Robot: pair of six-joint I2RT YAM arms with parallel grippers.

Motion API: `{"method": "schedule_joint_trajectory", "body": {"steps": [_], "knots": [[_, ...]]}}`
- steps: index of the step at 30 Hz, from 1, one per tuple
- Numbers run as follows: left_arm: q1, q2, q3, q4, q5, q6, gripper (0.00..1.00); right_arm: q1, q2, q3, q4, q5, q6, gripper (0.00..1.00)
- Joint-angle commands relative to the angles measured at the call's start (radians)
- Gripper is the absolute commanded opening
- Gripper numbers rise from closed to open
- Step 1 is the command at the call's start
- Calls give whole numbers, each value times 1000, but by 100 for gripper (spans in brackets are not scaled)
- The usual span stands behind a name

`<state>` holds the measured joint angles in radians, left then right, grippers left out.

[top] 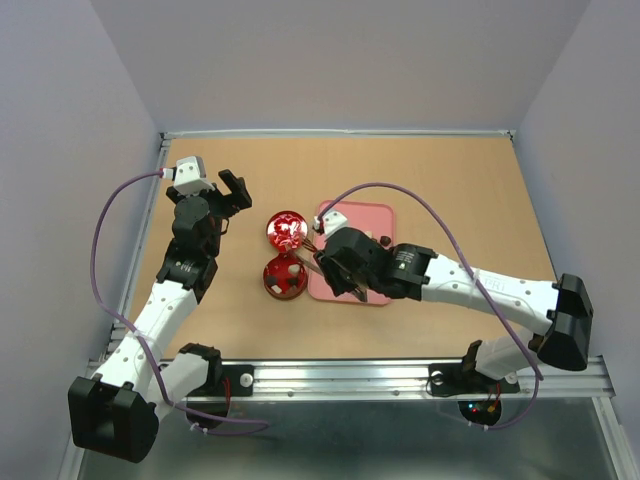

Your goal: Pack the chocolate

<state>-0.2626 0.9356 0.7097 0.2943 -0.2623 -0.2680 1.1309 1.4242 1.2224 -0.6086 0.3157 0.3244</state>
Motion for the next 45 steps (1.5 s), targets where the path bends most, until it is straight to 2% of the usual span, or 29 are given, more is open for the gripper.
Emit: {"method": "schedule_joint_trajectory", "body": {"steps": [1, 8, 24, 37, 45], "knots": [[-7, -14, 57, 32, 1, 1, 99, -48, -59, 5, 37, 74, 36, 47], [-9, -12, 59, 32, 5, 1, 99, -134, -90, -78, 3, 36, 93, 47], [-10, -1, 59, 39, 12, 0, 99, -154, -123, -143, -138, 52, 220, 47], [-9, -1, 56, 37, 12, 0, 99, -180, -99, -178, -145, 31, 245, 47], [-9, -6, 56, 34, 11, 0, 99, -209, -62, -173, -123, 28, 196, 47]]}}
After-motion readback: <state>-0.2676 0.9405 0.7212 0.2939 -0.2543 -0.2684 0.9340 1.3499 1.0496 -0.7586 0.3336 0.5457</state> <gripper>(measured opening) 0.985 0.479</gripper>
